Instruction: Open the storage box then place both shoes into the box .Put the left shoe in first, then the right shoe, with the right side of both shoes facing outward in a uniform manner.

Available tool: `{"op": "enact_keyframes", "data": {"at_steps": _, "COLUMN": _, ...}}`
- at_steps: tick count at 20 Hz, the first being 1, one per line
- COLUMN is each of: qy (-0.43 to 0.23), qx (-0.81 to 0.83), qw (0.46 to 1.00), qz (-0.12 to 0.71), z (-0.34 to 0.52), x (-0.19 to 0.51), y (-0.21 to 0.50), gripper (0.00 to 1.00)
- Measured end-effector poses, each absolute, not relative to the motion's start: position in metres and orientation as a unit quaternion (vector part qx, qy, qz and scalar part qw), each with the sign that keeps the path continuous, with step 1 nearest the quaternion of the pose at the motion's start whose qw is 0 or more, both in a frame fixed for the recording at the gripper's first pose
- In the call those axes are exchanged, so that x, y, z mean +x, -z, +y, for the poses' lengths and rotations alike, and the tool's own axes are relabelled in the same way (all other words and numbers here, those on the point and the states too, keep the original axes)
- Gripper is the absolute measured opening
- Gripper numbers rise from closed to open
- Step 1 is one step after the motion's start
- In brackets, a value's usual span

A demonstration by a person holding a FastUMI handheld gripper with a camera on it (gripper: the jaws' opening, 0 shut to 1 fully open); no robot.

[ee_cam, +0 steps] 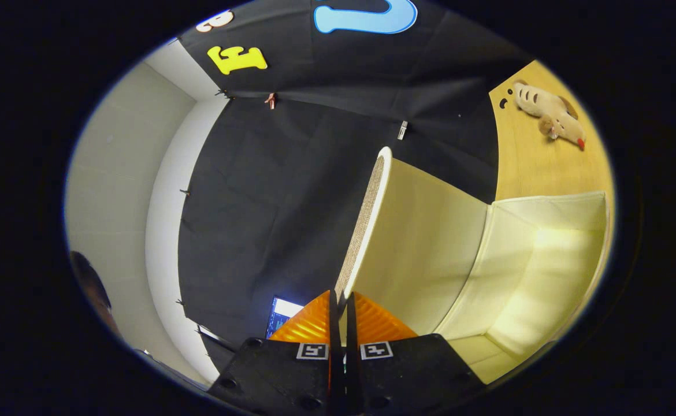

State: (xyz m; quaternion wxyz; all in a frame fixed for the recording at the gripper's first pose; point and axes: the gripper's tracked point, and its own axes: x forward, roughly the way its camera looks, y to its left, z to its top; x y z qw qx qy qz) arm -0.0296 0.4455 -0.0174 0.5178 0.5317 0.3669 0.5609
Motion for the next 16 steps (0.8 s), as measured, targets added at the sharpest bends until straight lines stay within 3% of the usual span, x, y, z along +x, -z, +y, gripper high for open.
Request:
{"op": "enact_keyframes", "data": {"at_steps": 6, "qy": -0.544, "qx": 0.521, "qw": 0.535, "qz": 0.384, "z": 0.490, "x": -0.030, "y": 0.013, "gripper": 0.05}}
{"op": "enact_keyframes", "data": {"at_steps": 13, "qy": -0.527, "qx": 0.504, "qw": 0.557, "qz": 0.397, "z": 0.511, "x": -0.025, "y": 0.025, "gripper": 0.23}}
{"op": "enact_keyframes", "data": {"at_steps": 16, "qy": -0.524, "qx": 0.487, "qw": 0.569, "qz": 0.405, "z": 0.508, "x": -0.028, "y": 0.034, "gripper": 0.60}}
